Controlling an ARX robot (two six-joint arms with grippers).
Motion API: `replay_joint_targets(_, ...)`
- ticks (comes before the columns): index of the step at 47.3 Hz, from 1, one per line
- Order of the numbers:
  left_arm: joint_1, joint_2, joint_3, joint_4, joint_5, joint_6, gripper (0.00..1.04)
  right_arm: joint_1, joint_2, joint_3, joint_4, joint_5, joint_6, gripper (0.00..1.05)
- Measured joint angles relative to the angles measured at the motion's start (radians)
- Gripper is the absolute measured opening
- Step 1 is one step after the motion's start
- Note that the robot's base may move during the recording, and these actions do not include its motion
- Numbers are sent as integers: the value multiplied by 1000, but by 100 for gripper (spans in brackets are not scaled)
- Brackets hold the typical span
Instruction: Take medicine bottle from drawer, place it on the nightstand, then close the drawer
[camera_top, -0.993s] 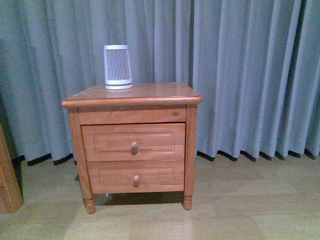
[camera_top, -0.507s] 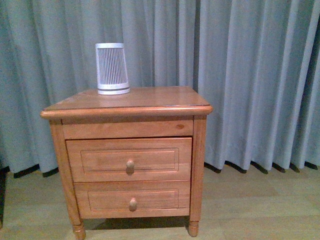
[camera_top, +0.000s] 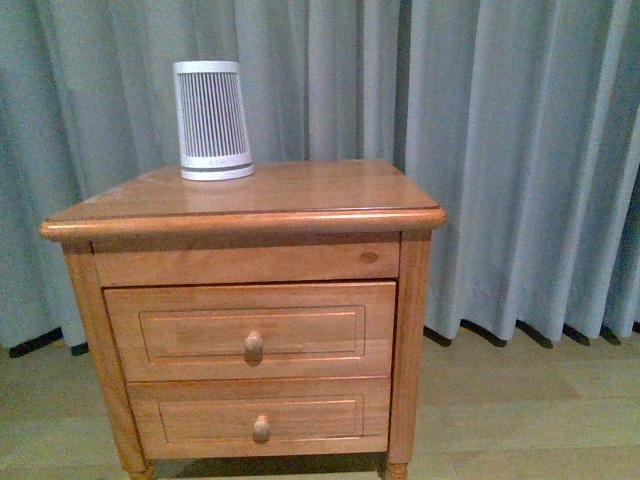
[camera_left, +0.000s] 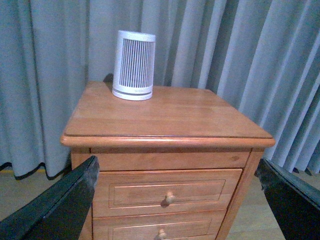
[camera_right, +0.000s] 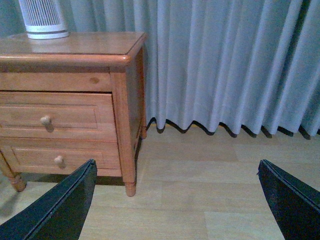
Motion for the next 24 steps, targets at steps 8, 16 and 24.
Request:
replay_joint_targets(8,-77,496,109,206,-24,31,98,0,0,0,0,0,0,98)
replay_joint_targets(16,-119,813,223,285,-81,36,98,0,0,0,0,0,0,98)
replay_joint_targets(24,-156,1052,365,299,-148,23,98,0,0,0,0,0,0,98)
